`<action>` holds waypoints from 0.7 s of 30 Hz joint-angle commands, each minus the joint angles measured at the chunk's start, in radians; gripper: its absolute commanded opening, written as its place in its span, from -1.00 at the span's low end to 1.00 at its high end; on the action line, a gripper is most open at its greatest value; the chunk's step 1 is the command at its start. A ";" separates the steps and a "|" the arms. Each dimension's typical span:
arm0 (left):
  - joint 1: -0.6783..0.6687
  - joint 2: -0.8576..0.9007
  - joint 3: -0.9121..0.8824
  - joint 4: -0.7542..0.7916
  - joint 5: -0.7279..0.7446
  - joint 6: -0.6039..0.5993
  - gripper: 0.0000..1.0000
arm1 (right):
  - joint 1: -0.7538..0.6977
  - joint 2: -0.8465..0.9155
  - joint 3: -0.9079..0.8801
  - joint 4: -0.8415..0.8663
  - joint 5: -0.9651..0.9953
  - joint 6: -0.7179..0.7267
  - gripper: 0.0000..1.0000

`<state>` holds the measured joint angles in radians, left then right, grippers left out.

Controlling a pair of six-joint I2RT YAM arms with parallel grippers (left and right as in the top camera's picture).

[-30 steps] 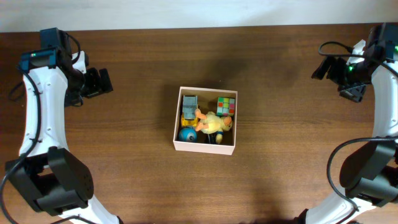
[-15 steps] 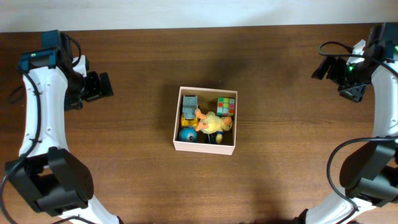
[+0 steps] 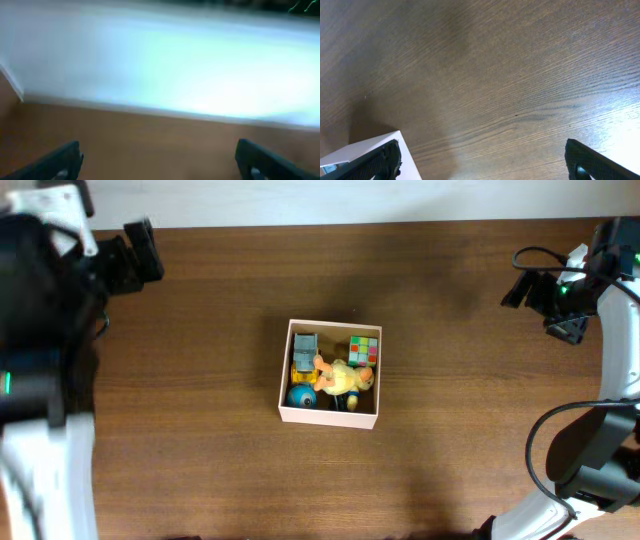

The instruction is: Pack container

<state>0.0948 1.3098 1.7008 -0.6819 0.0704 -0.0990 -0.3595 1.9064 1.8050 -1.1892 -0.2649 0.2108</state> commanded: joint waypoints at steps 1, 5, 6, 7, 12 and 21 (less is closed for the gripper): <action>-0.029 -0.139 -0.181 0.138 -0.006 -0.005 0.99 | -0.007 -0.019 0.013 -0.001 -0.012 0.008 0.98; -0.041 -0.346 -0.489 0.346 0.010 -0.005 0.99 | -0.007 -0.020 0.013 -0.001 -0.012 0.008 0.98; -0.041 -0.387 -0.556 0.388 0.012 -0.005 0.99 | -0.007 -0.019 0.013 -0.001 -0.012 0.008 0.97; -0.041 -0.427 -0.622 0.429 0.012 -0.005 0.99 | -0.007 -0.019 0.013 -0.001 -0.012 0.008 0.97; -0.041 -0.625 -0.935 0.587 0.024 -0.005 0.98 | -0.007 -0.019 0.013 -0.001 -0.012 0.008 0.97; -0.045 -0.939 -1.321 0.630 0.066 -0.005 0.99 | -0.007 -0.019 0.013 -0.001 -0.012 0.008 0.97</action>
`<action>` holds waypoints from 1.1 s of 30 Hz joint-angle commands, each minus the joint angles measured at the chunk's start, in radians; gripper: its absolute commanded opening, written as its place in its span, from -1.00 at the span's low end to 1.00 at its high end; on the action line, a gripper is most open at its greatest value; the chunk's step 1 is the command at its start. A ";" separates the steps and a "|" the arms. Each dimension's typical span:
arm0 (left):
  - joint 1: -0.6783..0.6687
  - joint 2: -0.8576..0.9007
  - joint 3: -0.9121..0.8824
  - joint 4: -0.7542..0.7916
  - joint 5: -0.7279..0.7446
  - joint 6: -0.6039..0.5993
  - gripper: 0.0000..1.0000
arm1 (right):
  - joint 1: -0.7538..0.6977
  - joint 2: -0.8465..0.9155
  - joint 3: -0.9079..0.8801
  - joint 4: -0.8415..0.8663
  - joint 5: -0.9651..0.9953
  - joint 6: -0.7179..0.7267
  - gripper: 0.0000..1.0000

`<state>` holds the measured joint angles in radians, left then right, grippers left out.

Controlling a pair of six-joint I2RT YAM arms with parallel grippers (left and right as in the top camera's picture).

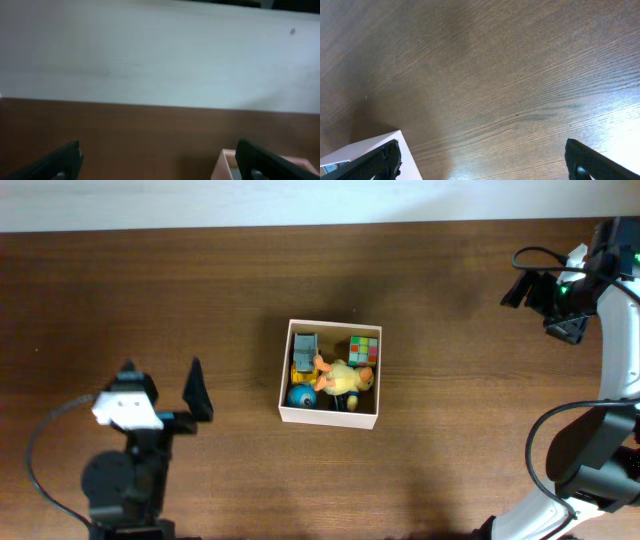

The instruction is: Pack container

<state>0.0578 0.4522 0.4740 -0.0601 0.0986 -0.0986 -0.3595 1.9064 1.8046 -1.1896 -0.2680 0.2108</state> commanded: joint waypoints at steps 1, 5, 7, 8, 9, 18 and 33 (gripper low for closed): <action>-0.012 -0.105 -0.120 0.008 0.038 -0.006 0.98 | -0.007 -0.019 0.013 0.000 -0.010 0.008 0.97; -0.040 -0.185 -0.216 0.008 0.039 -0.005 0.99 | -0.007 -0.019 0.014 0.000 -0.009 0.008 0.98; -0.050 -0.225 -0.257 0.008 0.040 -0.005 0.99 | -0.007 -0.019 0.014 0.000 -0.009 0.008 0.98; -0.051 -0.247 -0.277 0.008 0.046 -0.006 0.99 | -0.007 -0.019 0.014 0.000 -0.009 0.008 0.98; -0.051 -0.267 -0.294 0.007 0.050 -0.005 0.99 | -0.007 -0.019 0.014 0.000 -0.009 0.008 0.98; -0.051 -0.380 -0.429 0.006 0.096 -0.005 0.99 | -0.007 -0.019 0.014 0.000 -0.009 0.008 0.97; -0.051 -0.447 -0.454 -0.023 0.096 0.024 0.99 | -0.007 -0.019 0.014 0.000 -0.009 0.008 0.98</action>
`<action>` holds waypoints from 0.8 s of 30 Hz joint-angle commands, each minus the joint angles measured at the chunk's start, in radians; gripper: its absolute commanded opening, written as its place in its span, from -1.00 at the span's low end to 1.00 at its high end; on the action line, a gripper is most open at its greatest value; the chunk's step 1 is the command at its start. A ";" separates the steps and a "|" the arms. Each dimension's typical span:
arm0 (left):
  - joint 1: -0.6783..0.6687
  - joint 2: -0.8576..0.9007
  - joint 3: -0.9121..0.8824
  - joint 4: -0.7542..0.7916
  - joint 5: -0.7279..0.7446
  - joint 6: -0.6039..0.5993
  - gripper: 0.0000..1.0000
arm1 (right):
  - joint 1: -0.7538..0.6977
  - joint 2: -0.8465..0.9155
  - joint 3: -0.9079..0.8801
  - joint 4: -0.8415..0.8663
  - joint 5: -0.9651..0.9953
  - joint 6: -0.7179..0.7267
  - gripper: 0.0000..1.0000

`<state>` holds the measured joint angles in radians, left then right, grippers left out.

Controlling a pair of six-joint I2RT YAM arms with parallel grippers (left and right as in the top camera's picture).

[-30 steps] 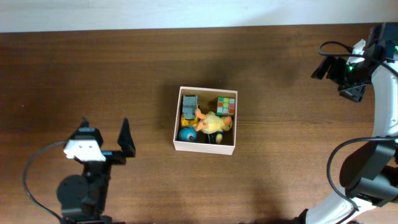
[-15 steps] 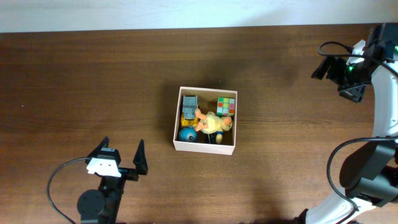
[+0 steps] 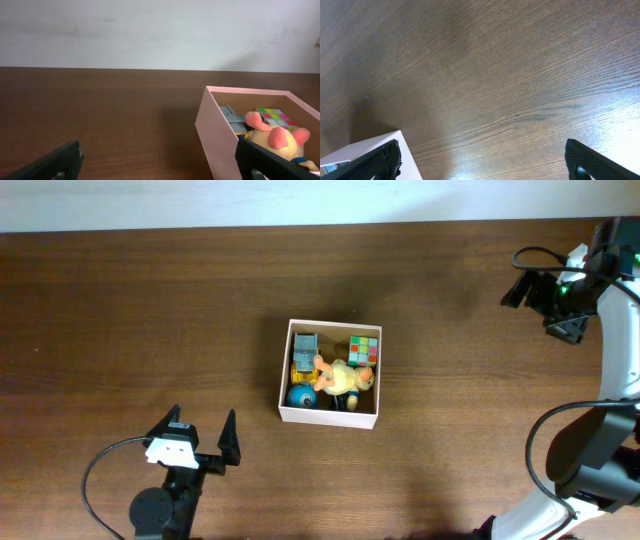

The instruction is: Pack container

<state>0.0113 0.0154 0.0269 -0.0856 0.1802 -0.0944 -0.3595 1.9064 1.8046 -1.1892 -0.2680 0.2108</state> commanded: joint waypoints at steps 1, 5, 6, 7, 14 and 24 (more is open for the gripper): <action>-0.005 -0.010 -0.007 0.003 0.014 0.020 0.98 | -0.007 -0.019 0.014 -0.001 -0.010 0.008 0.98; -0.005 -0.010 -0.007 0.003 0.014 0.020 0.99 | -0.007 -0.019 0.014 -0.001 -0.009 0.008 0.98; -0.005 -0.010 -0.007 0.003 0.014 0.020 0.98 | -0.007 -0.019 0.014 -0.001 -0.009 0.008 0.98; -0.005 -0.010 -0.007 0.003 0.014 0.020 0.98 | -0.007 -0.019 0.014 -0.001 -0.009 0.008 0.98; -0.005 -0.010 -0.007 0.003 0.014 0.020 0.98 | -0.007 -0.019 0.013 -0.001 -0.009 0.008 0.98; -0.005 -0.010 -0.007 0.003 0.014 0.020 0.99 | 0.008 -0.098 0.013 0.000 -0.009 0.008 0.98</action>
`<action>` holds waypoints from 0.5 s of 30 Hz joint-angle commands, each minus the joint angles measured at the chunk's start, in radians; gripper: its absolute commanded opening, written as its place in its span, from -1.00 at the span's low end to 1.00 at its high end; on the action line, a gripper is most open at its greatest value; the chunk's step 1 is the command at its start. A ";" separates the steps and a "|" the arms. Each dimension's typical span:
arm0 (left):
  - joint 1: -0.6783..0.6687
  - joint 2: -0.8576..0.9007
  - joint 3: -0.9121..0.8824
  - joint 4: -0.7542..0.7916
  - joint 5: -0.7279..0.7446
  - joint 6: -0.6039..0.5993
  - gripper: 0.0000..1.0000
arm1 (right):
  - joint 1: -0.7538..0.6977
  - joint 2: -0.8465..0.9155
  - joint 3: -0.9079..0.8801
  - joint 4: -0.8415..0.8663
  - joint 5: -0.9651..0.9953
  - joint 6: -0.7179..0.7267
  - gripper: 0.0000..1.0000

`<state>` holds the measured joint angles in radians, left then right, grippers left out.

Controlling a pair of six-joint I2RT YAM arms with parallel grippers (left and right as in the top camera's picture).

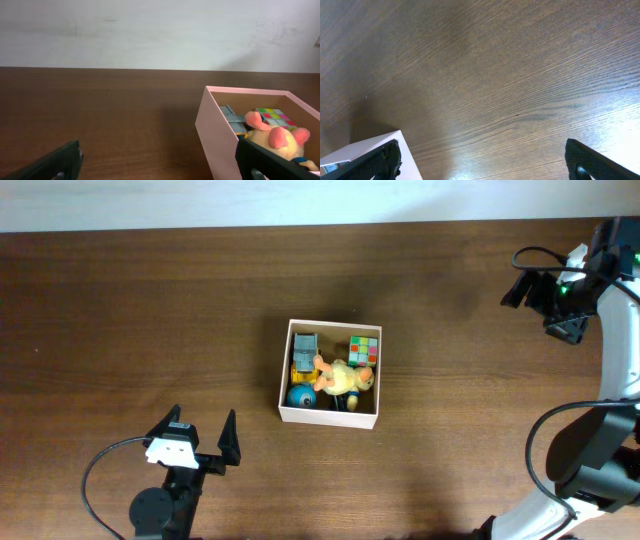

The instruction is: Pack container

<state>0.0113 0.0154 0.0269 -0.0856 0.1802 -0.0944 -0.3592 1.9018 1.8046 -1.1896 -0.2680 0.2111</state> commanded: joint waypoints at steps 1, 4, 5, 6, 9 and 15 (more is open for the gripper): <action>-0.005 -0.010 -0.007 0.003 0.014 0.020 0.99 | 0.021 -0.130 0.013 0.000 -0.009 0.007 0.98; -0.005 -0.010 -0.007 0.003 0.014 0.020 0.99 | 0.070 -0.251 0.013 0.000 -0.009 0.007 0.98; -0.005 -0.010 -0.007 0.003 0.014 0.020 0.99 | 0.092 -0.301 0.013 0.000 -0.009 0.007 0.98; -0.005 -0.010 -0.007 0.003 0.014 0.020 0.99 | 0.116 -0.351 0.013 0.000 -0.009 0.007 0.98; -0.005 -0.010 -0.007 0.003 0.014 0.020 0.99 | 0.187 -0.480 0.013 0.000 -0.009 0.007 0.98; -0.005 -0.010 -0.007 0.003 0.014 0.020 0.98 | 0.335 -0.729 0.013 -0.005 -0.009 0.007 0.97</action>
<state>0.0113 0.0147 0.0269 -0.0856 0.1806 -0.0944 -0.0734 1.2488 1.8137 -1.1900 -0.2783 0.2134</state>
